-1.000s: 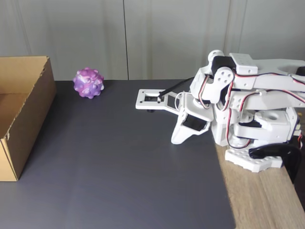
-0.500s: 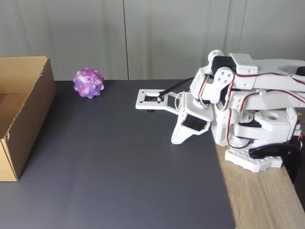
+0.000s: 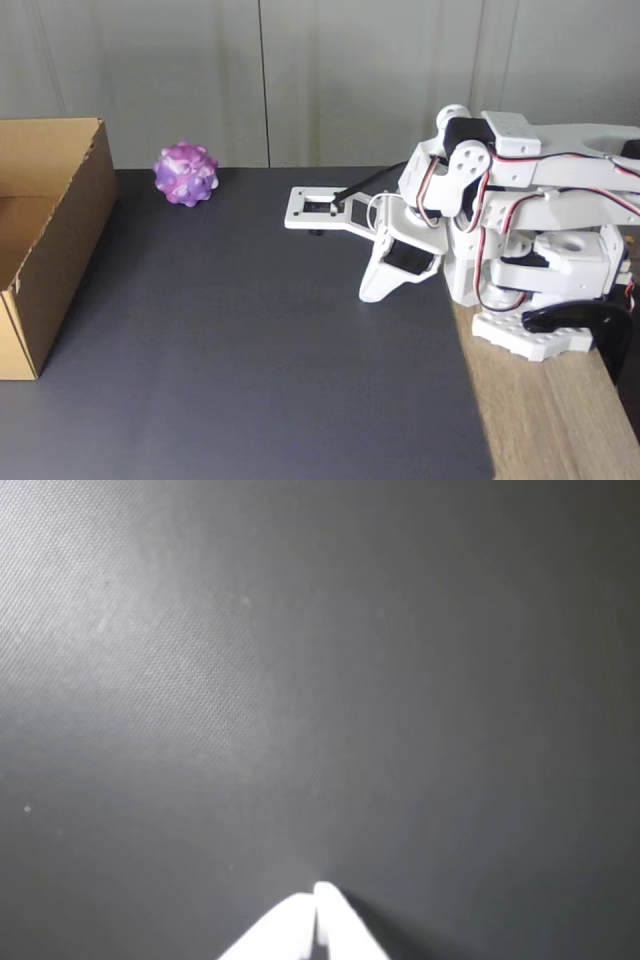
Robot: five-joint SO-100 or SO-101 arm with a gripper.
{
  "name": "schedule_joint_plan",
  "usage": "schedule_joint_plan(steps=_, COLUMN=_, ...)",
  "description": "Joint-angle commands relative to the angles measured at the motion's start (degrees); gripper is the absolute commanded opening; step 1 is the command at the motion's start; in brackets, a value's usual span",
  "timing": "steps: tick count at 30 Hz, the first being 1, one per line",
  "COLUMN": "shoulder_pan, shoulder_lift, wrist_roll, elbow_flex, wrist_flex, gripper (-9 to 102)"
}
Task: Grasp a ball and put it in the box.
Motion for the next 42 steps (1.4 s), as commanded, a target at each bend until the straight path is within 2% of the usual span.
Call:
schedule_joint_plan(steps=1, shoulder_pan=-0.7, shoulder_lift=-0.4, wrist_roll=-0.4, elbow_flex=0.5, wrist_flex=1.1, gripper=0)
schedule_joint_plan(steps=26, shoulder_pan=-0.7, shoulder_lift=-0.4, wrist_roll=-0.4, elbow_flex=0.5, wrist_flex=1.1, gripper=0)
schedule_joint_plan(steps=42, shoulder_pan=7.7, shoulder_lift=-0.4, wrist_roll=2.2, elbow_flex=0.5, wrist_flex=0.6, gripper=0)
